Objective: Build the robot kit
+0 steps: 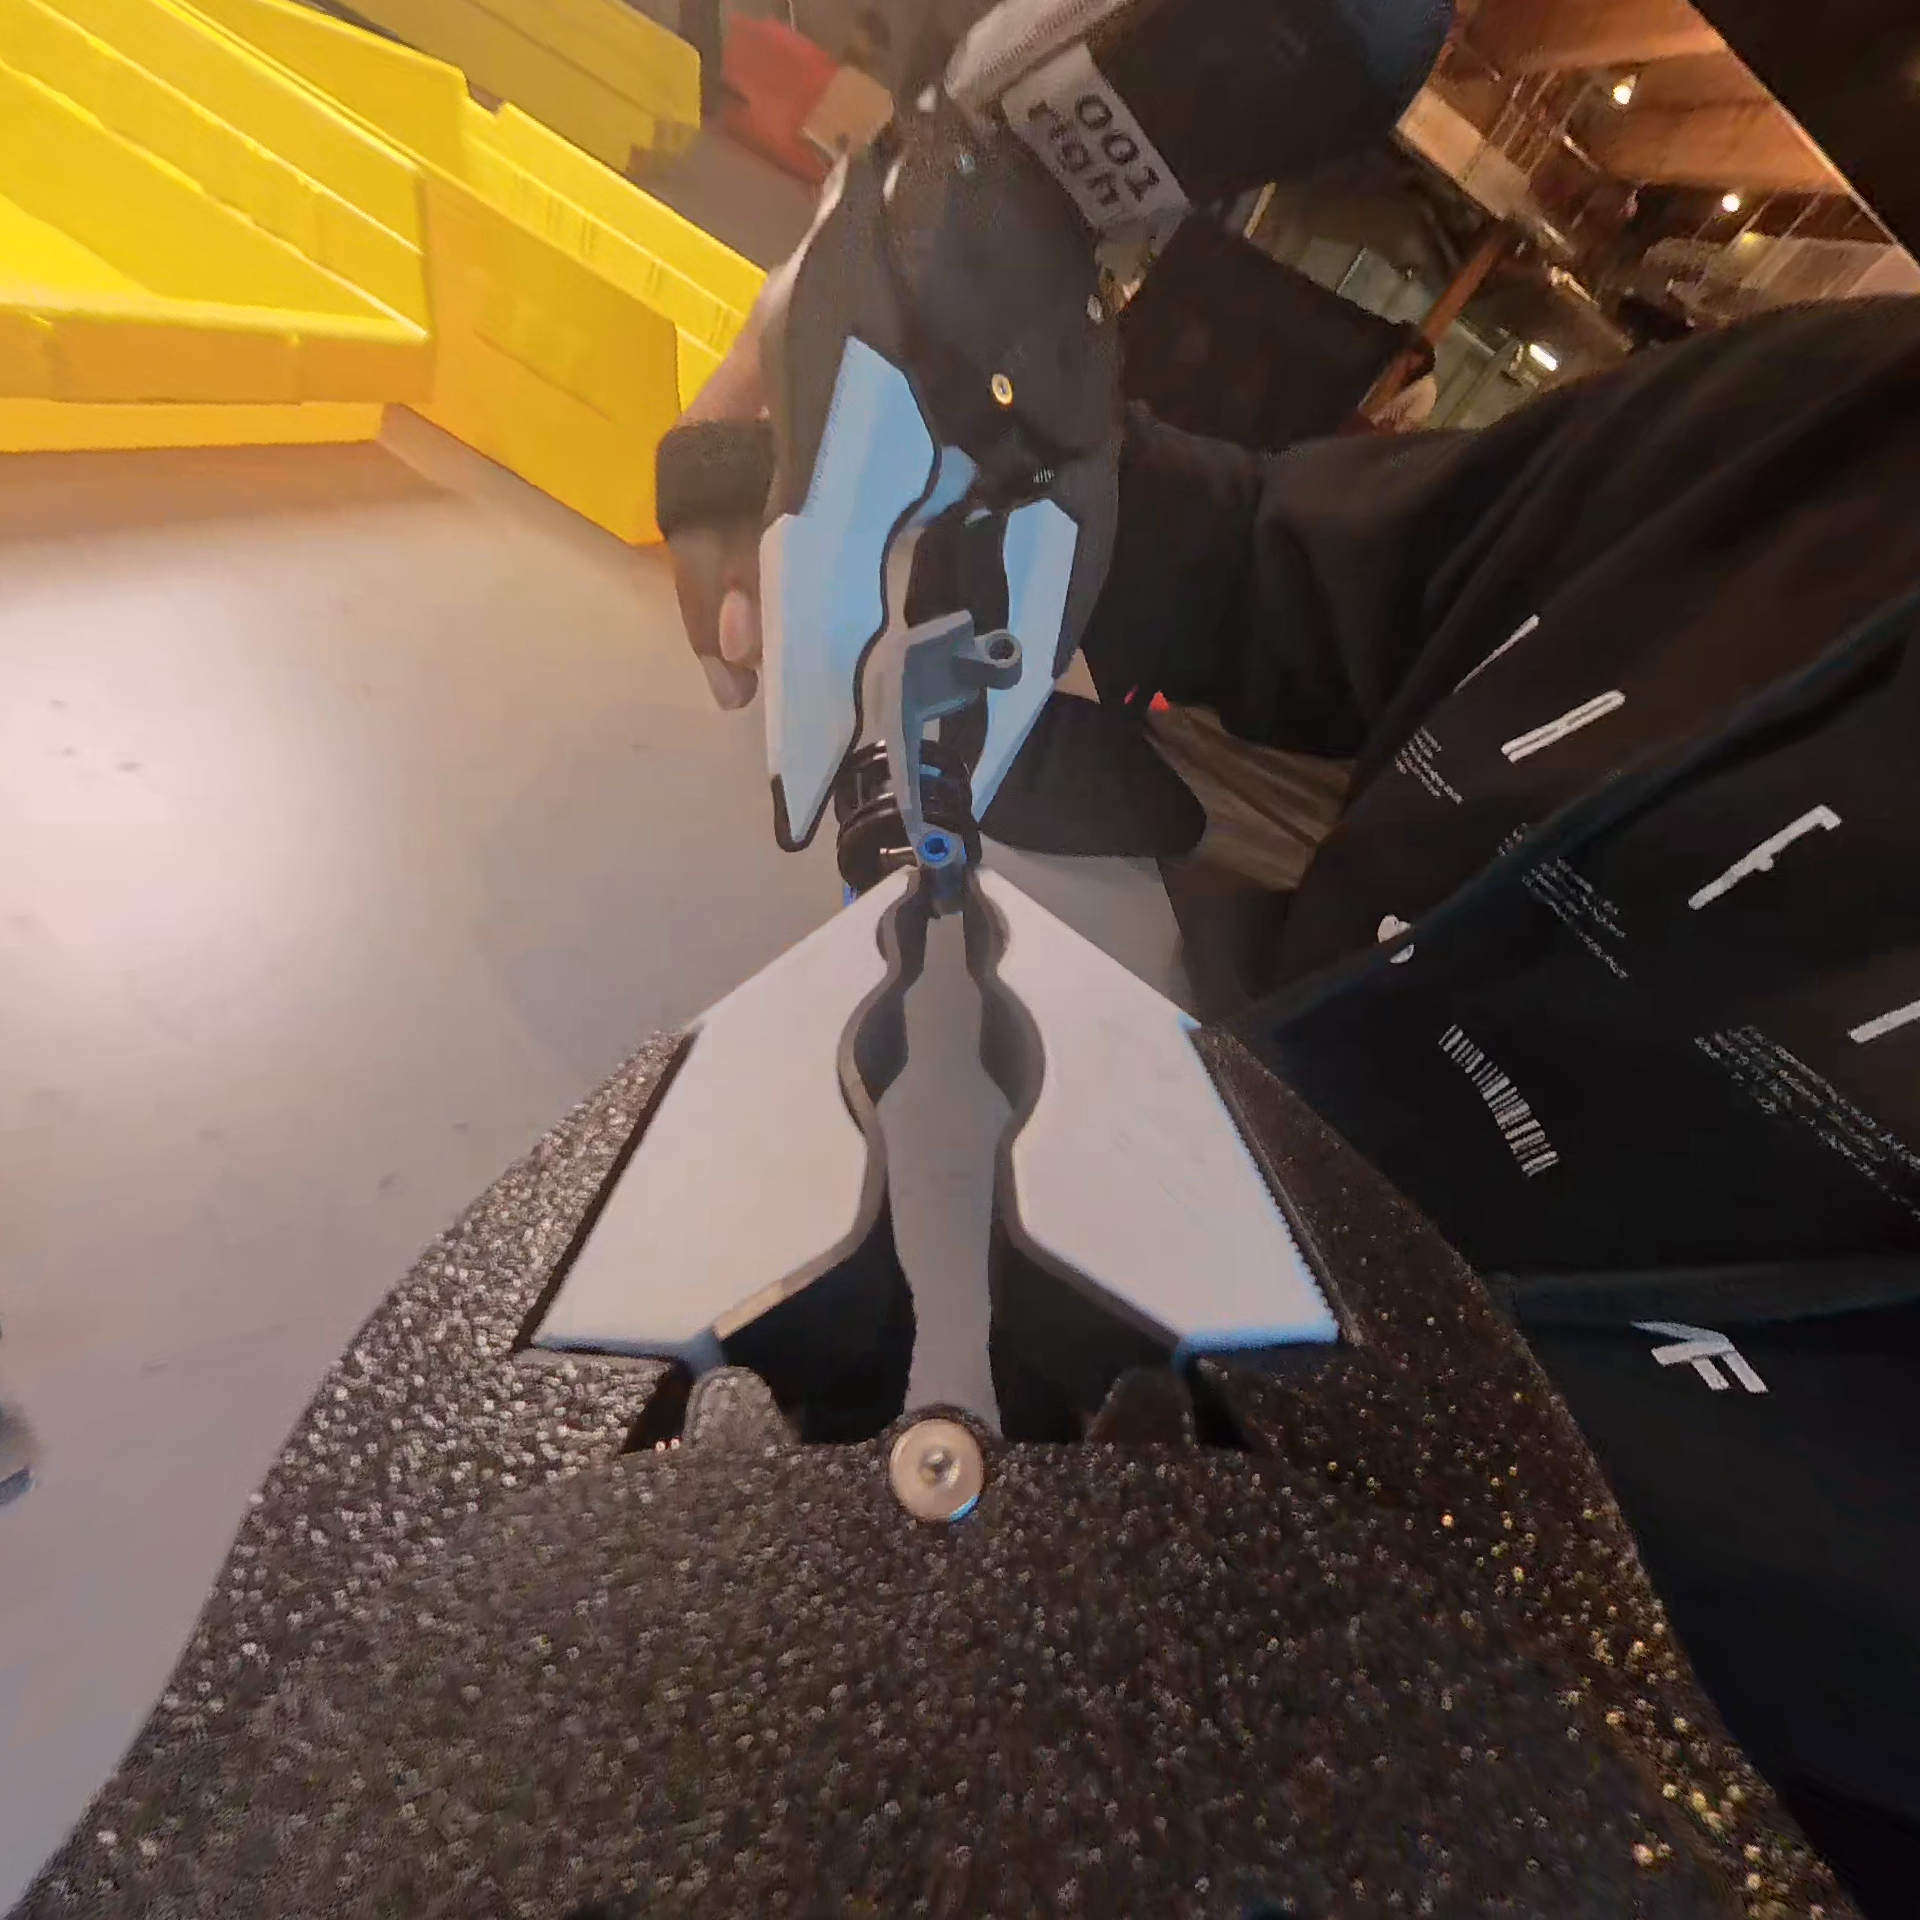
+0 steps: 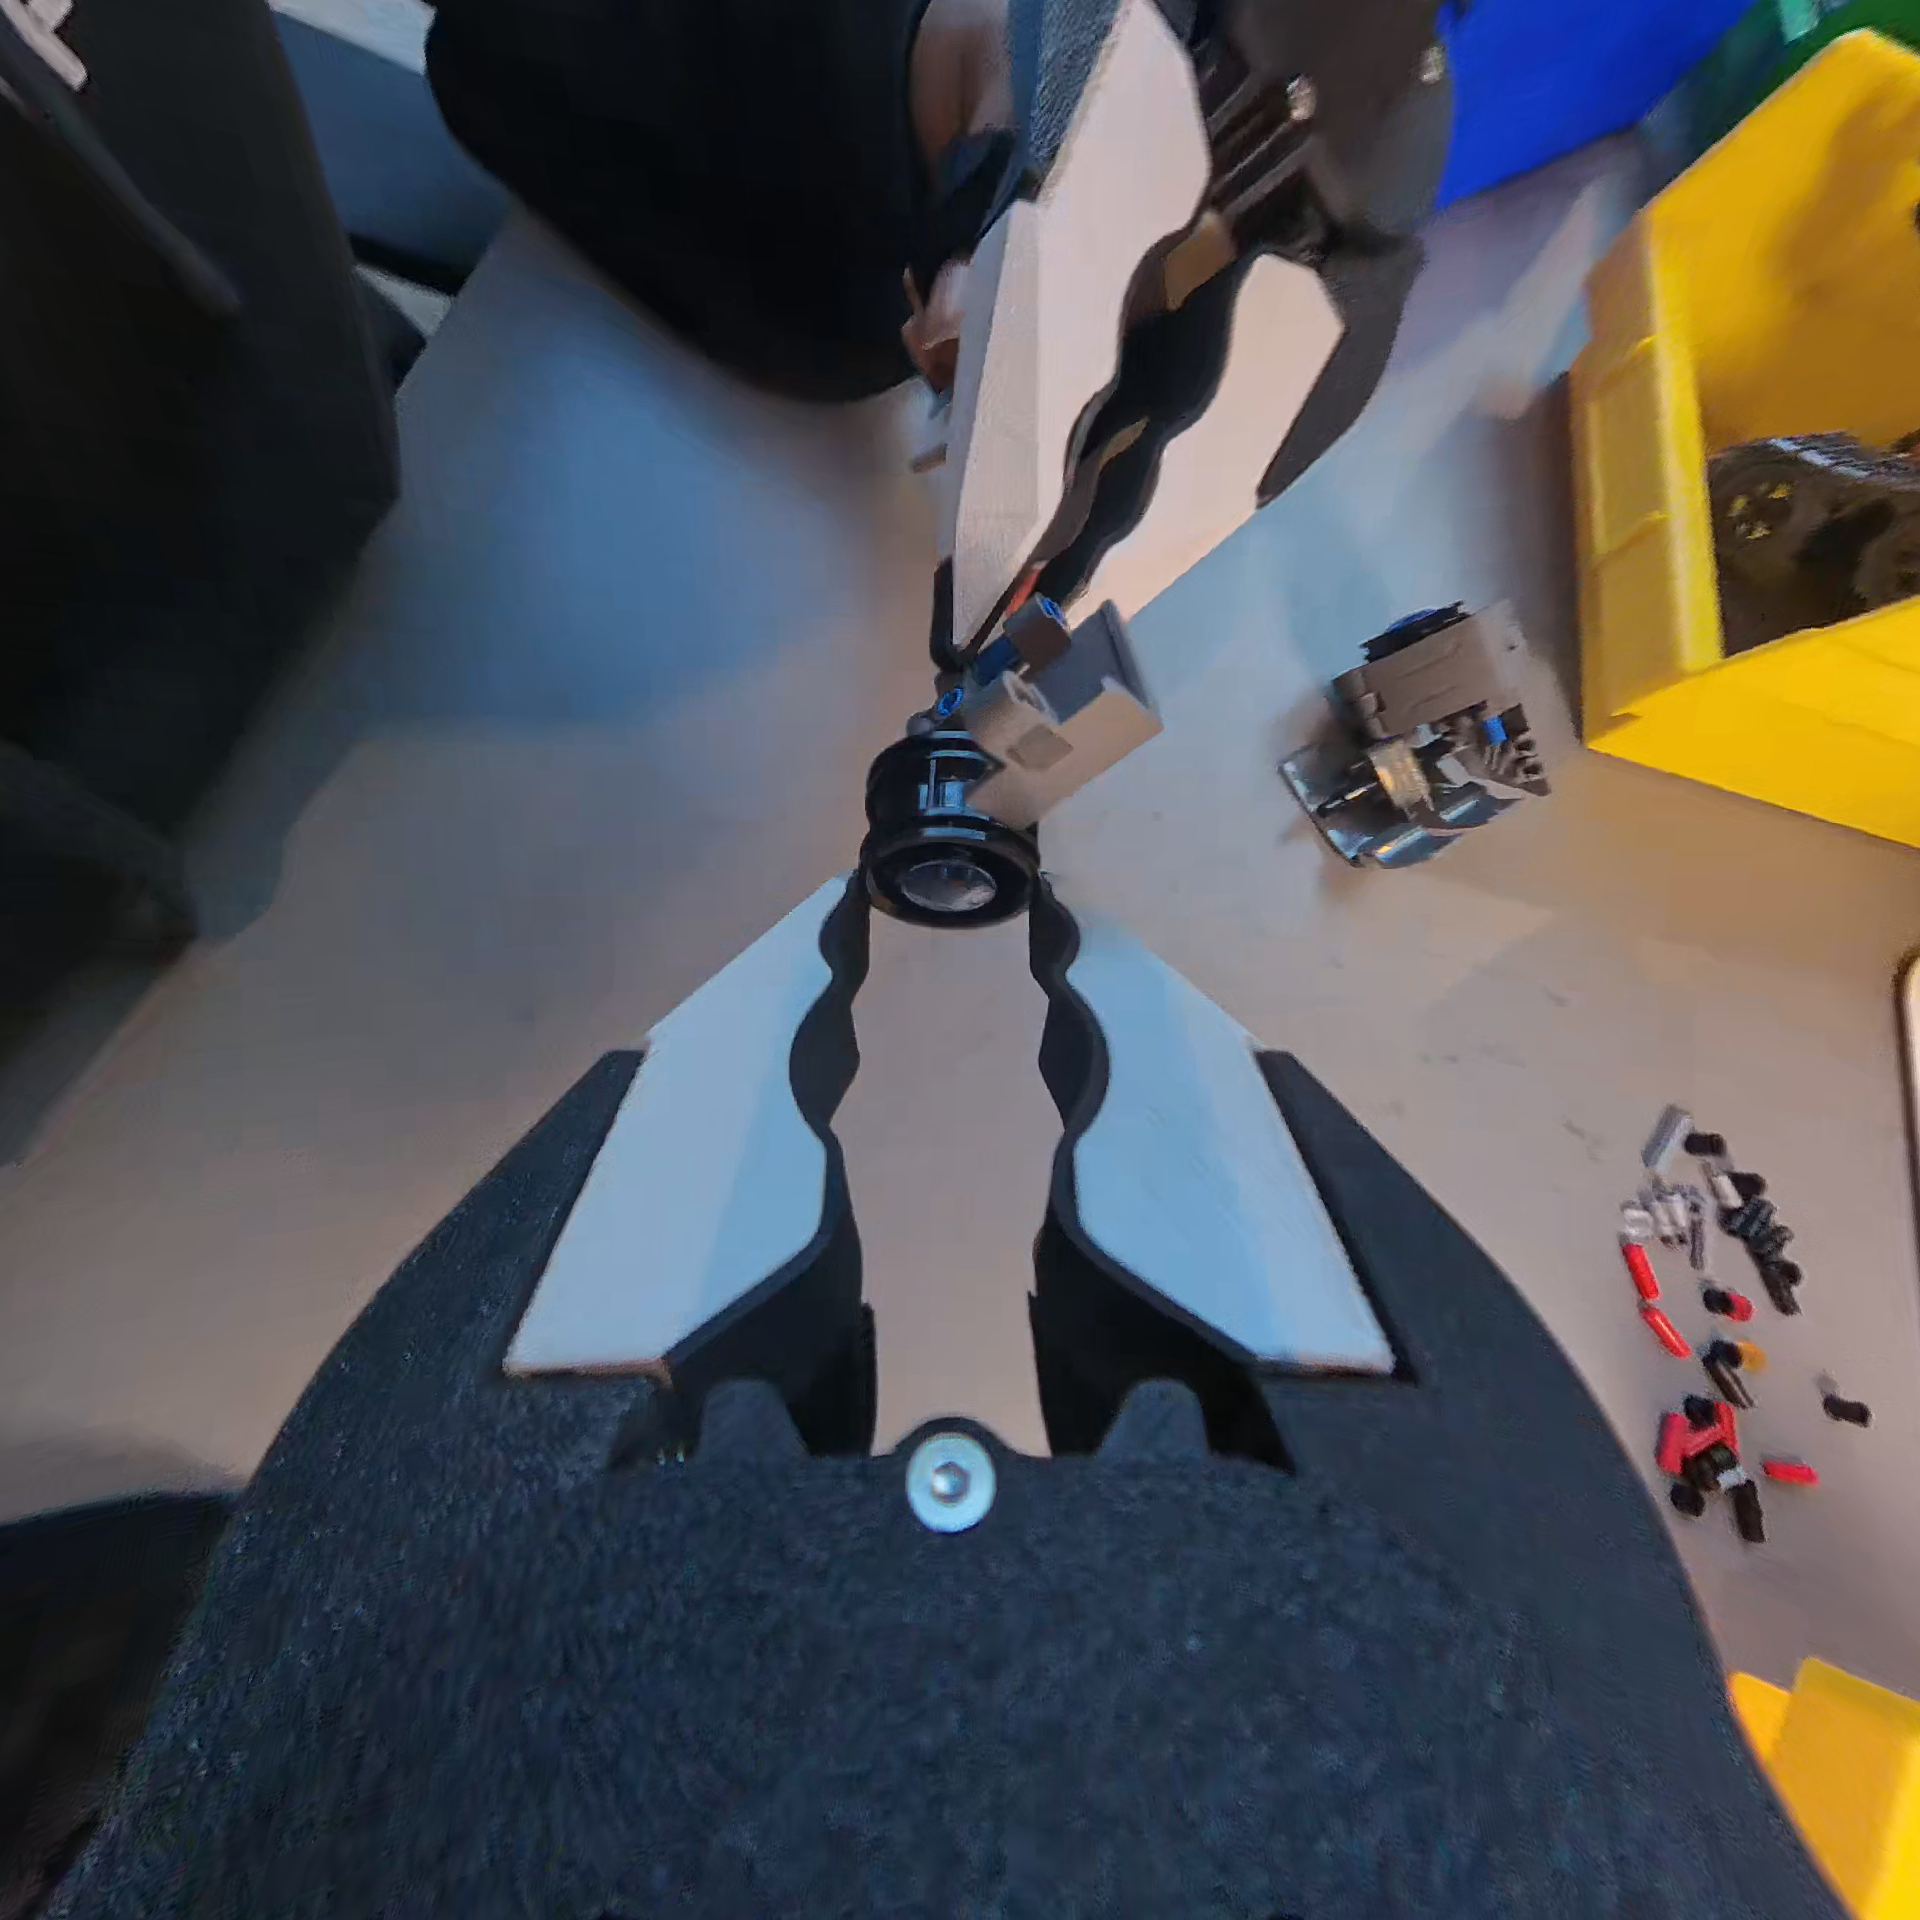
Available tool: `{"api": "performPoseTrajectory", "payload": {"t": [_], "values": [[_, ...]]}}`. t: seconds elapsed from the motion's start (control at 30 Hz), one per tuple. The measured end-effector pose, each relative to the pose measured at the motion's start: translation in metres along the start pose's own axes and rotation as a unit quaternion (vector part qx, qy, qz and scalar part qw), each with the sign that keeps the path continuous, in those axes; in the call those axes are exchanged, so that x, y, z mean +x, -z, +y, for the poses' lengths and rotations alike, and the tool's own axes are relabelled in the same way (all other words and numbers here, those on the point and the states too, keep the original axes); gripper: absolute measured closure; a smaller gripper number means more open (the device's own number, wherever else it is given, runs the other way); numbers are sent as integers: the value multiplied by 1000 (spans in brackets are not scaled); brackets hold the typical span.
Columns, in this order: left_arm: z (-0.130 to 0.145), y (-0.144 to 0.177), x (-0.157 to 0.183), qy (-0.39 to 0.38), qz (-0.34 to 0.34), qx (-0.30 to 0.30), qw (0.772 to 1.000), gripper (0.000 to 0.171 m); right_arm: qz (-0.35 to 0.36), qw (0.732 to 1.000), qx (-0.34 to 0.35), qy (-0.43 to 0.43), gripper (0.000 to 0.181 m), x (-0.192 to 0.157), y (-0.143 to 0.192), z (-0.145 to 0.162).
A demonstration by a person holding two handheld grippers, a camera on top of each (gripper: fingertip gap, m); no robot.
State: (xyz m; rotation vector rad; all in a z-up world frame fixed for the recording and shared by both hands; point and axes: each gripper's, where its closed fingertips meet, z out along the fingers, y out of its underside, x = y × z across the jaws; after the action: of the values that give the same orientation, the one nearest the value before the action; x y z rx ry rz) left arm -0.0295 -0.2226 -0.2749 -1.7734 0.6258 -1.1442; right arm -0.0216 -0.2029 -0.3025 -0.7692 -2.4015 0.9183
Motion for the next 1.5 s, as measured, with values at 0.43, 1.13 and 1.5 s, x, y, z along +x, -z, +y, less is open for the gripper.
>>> {"api": "performPoseTrajectory", "payload": {"t": [0.43,1.13,1.5], "values": [[-25,18,-13,77,11,116,990,166,92,976,166,-110,150,23,8,-23],[-11,-2,30,19,117,72,990,167,-99,892,381,-222,153,-3,41,-50],[-40,23,-20,82,7,189,978,154,169,867,404,-236,155,58,61,-48]]}}
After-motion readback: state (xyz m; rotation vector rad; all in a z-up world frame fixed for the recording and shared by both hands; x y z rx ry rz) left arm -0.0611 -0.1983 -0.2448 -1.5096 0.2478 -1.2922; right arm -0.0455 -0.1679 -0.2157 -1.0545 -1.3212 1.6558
